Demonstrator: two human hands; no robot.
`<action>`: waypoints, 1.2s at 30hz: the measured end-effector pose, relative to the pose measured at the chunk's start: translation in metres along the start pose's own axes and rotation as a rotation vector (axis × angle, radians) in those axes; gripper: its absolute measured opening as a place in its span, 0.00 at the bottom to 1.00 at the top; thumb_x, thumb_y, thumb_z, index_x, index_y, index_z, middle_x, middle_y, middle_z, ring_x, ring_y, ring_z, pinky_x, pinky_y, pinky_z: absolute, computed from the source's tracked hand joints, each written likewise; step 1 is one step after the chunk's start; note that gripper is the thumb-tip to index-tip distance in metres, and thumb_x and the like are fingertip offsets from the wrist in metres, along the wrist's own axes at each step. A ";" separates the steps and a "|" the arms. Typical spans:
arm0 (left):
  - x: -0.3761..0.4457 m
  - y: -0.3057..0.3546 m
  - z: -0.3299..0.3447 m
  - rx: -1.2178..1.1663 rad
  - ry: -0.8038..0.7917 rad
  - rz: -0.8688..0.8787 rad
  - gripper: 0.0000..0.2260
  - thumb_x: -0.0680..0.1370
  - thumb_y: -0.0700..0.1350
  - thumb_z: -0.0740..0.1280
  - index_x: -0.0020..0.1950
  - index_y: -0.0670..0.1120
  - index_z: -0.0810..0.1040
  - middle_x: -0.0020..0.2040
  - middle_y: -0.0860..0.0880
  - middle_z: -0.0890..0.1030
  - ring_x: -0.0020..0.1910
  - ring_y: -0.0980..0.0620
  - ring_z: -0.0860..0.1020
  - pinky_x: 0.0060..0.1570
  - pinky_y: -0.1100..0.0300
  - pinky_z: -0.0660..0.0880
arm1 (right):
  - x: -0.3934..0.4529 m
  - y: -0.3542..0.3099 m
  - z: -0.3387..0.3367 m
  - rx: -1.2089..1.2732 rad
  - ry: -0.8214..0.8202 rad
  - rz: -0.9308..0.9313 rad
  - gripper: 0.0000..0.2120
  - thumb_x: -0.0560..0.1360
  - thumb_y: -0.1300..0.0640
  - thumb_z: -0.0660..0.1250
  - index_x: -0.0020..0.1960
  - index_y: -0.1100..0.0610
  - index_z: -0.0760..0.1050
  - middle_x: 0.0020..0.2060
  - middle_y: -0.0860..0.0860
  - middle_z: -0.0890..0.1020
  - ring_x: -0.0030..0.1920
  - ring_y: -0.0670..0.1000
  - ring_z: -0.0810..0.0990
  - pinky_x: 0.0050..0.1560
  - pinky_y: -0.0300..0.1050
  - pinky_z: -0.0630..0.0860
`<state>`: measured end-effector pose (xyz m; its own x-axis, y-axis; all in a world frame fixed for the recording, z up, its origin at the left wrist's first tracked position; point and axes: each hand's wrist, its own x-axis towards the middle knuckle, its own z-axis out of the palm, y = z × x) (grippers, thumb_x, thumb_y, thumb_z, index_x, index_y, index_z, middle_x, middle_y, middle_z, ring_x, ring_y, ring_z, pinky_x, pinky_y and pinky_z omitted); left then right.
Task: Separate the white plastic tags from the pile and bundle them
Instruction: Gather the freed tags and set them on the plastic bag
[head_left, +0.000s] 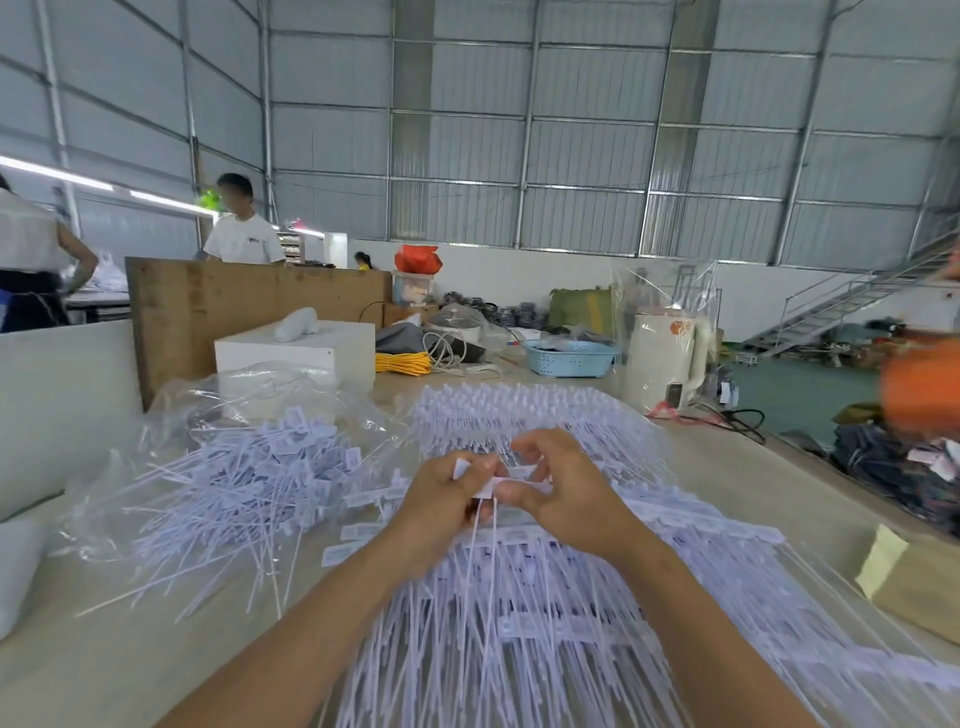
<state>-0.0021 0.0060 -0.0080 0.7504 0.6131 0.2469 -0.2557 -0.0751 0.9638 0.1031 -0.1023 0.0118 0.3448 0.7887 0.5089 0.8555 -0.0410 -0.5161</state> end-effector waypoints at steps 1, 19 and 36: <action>0.001 0.000 0.000 -0.009 0.011 0.003 0.10 0.79 0.44 0.65 0.40 0.44 0.80 0.31 0.48 0.77 0.28 0.55 0.74 0.31 0.63 0.72 | -0.001 0.002 -0.002 -0.009 -0.046 0.008 0.10 0.75 0.53 0.69 0.50 0.58 0.75 0.41 0.45 0.72 0.39 0.43 0.71 0.41 0.31 0.67; -0.003 0.006 0.003 0.157 -0.041 -0.028 0.11 0.78 0.44 0.66 0.36 0.44 0.73 0.24 0.49 0.74 0.19 0.55 0.68 0.21 0.68 0.63 | -0.004 -0.001 -0.002 0.072 -0.094 -0.049 0.18 0.77 0.62 0.65 0.32 0.45 0.76 0.25 0.39 0.74 0.30 0.44 0.71 0.38 0.42 0.69; 0.009 0.022 -0.025 -0.450 -0.064 -0.223 0.12 0.80 0.49 0.60 0.42 0.44 0.75 0.24 0.49 0.71 0.21 0.54 0.71 0.21 0.66 0.70 | -0.021 -0.017 -0.081 0.419 0.267 -0.025 0.12 0.71 0.53 0.67 0.39 0.63 0.76 0.32 0.57 0.75 0.28 0.47 0.68 0.29 0.37 0.67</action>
<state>-0.0161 0.0291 0.0134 0.8489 0.5254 0.0587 -0.3116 0.4077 0.8583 0.1129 -0.1676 0.0657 0.4597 0.5995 0.6552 0.6550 0.2693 -0.7060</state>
